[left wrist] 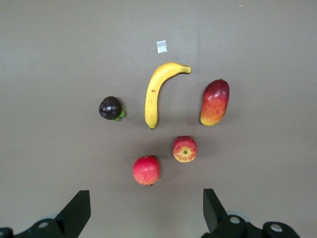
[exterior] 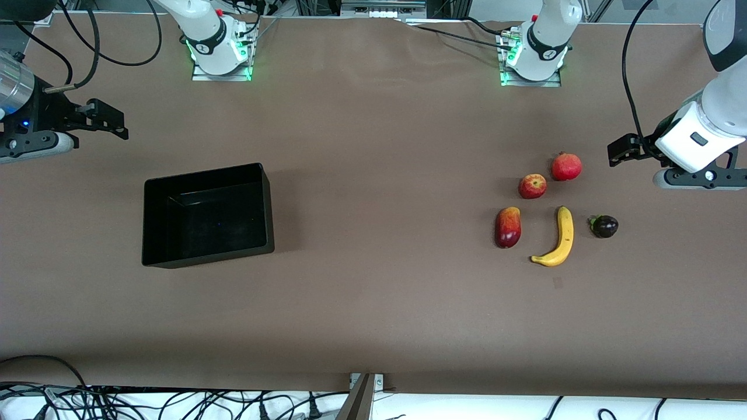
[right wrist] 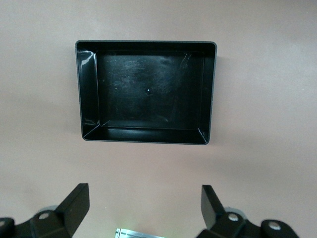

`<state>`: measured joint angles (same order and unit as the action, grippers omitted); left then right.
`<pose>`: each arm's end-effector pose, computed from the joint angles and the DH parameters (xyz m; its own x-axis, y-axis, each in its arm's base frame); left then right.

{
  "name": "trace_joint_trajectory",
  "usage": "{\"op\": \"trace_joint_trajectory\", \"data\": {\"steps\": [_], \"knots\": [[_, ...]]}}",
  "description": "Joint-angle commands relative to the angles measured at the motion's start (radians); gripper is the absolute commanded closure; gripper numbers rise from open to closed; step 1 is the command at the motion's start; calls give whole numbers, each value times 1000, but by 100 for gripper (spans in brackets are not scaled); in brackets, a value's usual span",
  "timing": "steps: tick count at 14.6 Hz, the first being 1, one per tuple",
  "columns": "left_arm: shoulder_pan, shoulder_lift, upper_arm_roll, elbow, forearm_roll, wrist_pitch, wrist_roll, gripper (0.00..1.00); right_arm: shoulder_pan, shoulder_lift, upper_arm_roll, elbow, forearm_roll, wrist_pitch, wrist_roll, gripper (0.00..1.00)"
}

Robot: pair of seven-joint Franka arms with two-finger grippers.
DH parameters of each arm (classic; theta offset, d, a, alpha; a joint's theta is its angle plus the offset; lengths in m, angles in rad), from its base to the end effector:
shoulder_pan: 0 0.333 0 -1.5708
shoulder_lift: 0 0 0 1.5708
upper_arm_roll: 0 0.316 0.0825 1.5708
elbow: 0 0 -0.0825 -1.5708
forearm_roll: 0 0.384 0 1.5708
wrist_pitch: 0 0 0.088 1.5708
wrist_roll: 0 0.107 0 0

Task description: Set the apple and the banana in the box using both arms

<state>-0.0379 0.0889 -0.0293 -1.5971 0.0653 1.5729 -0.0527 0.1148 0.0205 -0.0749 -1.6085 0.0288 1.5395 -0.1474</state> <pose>0.5758 -0.0311 0.5622 0.9939 -0.0145 -0.1094 -0.0221 -0.9974 -0.0681 0.5546 0.0257 0.5929 0.9788 0.1868 -0.0843 0.1840 -0.9821 -0.0400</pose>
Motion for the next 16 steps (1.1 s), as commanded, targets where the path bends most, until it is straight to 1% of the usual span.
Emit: {"op": "trace_joint_trajectory", "data": {"steps": [1,16], "knots": [[-2,2,-6,16,10,-8,-1,0,-23,12,17,35,-3,-25,2,0],[4,5,0,16,10,19,7,0,-29,15,14,36,-10,-24,-4,0]]}}
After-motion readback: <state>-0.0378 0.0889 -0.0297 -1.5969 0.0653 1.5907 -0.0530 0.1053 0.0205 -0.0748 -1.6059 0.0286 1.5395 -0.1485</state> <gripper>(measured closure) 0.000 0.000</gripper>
